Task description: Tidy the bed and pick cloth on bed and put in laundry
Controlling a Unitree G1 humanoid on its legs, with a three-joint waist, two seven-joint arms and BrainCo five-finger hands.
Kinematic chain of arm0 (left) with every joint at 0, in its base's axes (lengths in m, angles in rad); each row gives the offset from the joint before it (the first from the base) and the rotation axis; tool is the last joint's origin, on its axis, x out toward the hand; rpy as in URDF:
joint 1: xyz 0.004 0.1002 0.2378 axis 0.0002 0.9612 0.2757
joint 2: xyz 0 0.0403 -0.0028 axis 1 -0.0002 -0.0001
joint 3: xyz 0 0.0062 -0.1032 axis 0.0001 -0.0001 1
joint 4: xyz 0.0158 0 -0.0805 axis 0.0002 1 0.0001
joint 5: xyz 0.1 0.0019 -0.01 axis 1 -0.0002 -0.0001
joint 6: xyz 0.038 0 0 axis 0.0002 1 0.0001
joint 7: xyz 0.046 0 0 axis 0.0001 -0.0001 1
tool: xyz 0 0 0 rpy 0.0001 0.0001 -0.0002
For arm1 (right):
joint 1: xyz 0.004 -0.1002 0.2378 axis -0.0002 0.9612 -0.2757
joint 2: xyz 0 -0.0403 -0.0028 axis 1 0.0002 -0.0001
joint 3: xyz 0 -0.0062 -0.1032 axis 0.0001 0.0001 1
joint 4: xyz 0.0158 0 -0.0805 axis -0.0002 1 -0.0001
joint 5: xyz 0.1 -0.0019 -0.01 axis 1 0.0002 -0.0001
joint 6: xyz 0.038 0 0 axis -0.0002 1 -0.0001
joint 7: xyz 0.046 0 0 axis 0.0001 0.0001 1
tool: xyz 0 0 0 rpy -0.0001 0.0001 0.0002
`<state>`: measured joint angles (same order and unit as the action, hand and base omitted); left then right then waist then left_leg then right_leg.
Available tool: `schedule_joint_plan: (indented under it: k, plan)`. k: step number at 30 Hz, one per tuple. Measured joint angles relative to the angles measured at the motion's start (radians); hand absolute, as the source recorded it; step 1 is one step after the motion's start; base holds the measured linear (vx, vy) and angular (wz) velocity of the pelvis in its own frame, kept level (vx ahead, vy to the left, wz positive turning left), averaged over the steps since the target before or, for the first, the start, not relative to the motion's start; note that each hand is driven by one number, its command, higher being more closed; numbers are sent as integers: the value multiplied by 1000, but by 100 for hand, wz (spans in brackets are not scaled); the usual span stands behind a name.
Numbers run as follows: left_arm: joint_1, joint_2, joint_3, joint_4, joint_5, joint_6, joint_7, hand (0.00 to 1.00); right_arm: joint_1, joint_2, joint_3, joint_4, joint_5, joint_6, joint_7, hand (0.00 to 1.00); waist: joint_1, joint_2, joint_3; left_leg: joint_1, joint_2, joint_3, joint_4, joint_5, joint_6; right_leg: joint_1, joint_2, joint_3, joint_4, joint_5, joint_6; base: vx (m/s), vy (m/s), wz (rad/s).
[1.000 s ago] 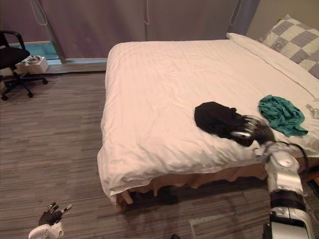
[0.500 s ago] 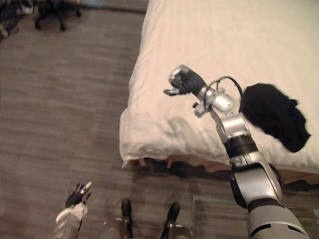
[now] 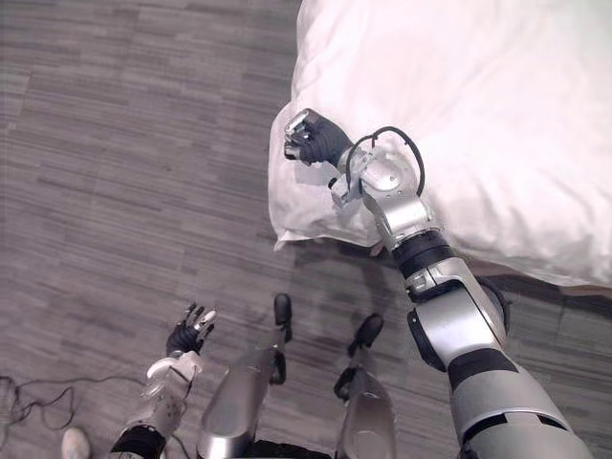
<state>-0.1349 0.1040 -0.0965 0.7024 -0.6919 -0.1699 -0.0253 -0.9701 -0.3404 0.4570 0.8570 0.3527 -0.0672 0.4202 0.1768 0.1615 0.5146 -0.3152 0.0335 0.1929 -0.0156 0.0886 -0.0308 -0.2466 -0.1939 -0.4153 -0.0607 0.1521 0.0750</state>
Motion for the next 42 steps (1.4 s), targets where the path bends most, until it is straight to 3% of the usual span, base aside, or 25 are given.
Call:
schedule_joint_plan:
  k: [4,8,11,12,14,18,21,23,26,29,32,34,37,42]
  plan:
    - [-21,-2,-34,27,-19,-19,-16,0,60,44,17,189,-7,11,-23,100,1,20,-1,-7,-4,-4,0,0,0,-7,-4,-2,0,-1,1,42,22,2]
    - [-23,-5,-53,40,-20,-30,-27,0,59,15,-60,309,-9,-6,-89,100,-3,24,-4,-16,-9,-3,0,5,6,-17,-10,1,2,1,7,11,26,0]
    - [-20,-5,-54,70,-20,-41,-47,0,58,-42,-103,337,-9,-59,-77,100,-8,24,-4,-1,-12,1,0,6,7,-5,-14,5,3,3,10,22,39,-4]
    - [-11,-5,-49,73,-20,-43,-54,0,57,-59,-102,324,-12,-98,-41,100,-16,24,-4,18,-12,3,0,6,7,11,-14,7,3,3,11,27,30,-7]
    - [-3,-4,-46,73,-19,-44,-59,0,60,-59,-100,282,-32,-119,-21,100,-24,24,-4,34,-12,5,-2,6,7,26,-14,10,2,3,11,28,22,-11]
    - [14,-4,-8,59,-18,-33,-60,0,107,-34,-42,-112,-25,-135,32,100,-55,20,-5,121,-2,38,-27,5,5,79,-3,48,-3,4,11,21,10,-34]
    - [38,2,36,56,-15,-26,-54,0,157,36,-7,-372,-27,-135,33,100,-76,-8,-27,161,8,74,-48,3,-1,92,10,76,-19,6,11,37,-12,-38]
    - [55,6,42,71,7,-10,-36,0,215,108,22,-558,-24,-131,26,100,-93,-48,-81,174,21,93,-56,-1,-13,94,27,95,-28,8,7,72,-32,-31]
    - [78,7,42,90,47,10,-14,0,242,164,15,-656,-5,-107,-13,100,-113,-102,-150,213,37,106,-67,-7,-23,121,43,113,-28,4,-3,95,-31,-18]
    - [77,7,42,98,72,12,2,0,239,171,-65,-644,24,-69,-65,100,-121,-125,-173,229,40,112,-70,-6,-25,132,49,121,-28,3,-5,41,-14,-7]
    - [78,6,58,105,81,12,2,0,195,159,-152,-523,67,-47,-102,100,-122,-119,-170,220,38,121,-79,-2,-29,113,47,136,-27,11,-5,-24,12,-10]
    - [76,4,70,106,80,8,1,0,137,113,-218,-416,169,-37,-95,100,-122,-102,-160,191,33,123,-86,13,-27,78,43,144,-26,20,-4,-33,16,-3]
    - [82,-1,70,114,54,7,1,0,114,47,-260,-412,299,-41,-35,100,-125,-62,-131,174,26,123,-86,22,-21,57,39,145,-25,37,-5,3,7,-1]
    - [61,0,68,97,38,10,2,0,75,18,-286,-444,333,-44,-57,100,-140,-33,-115,141,26,112,-86,32,-20,32,39,138,-26,40,-7,33,8,6]
